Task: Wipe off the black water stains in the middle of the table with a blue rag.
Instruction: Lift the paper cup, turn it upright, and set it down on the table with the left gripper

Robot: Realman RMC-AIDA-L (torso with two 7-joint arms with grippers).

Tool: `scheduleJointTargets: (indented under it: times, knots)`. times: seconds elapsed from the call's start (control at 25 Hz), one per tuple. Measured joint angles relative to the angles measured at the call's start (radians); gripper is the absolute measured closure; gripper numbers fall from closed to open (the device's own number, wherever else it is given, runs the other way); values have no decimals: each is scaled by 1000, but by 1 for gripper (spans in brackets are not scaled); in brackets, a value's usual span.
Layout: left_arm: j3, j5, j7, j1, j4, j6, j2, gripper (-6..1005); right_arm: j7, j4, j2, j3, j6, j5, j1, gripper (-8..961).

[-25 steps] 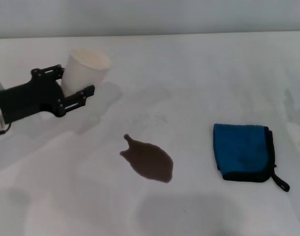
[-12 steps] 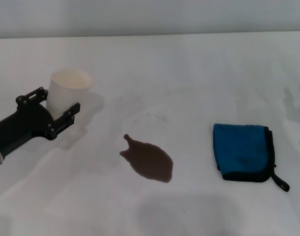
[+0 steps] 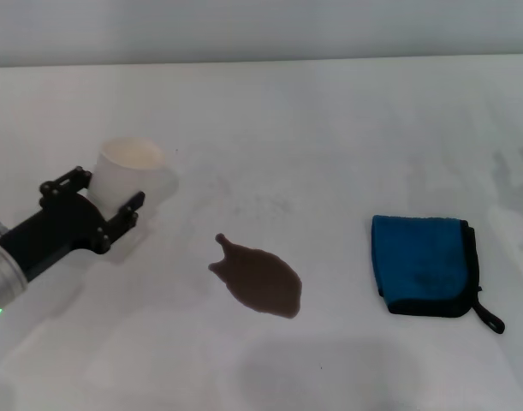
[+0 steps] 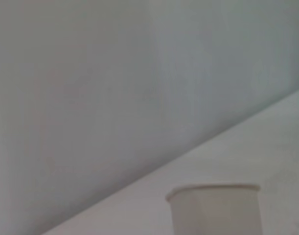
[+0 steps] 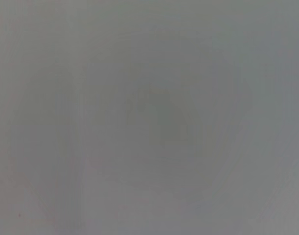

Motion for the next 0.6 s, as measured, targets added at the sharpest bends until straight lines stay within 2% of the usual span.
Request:
scheduleJointTargets:
  times: [0.24,0.6]
  knots:
    - [0,4,75,-8,78,-107,-1,407,1,0,2,0,5,0,1,532]
    - [-1,-2,105,16,101,-136,-4,388,1,0,2,0,5,0,1,533]
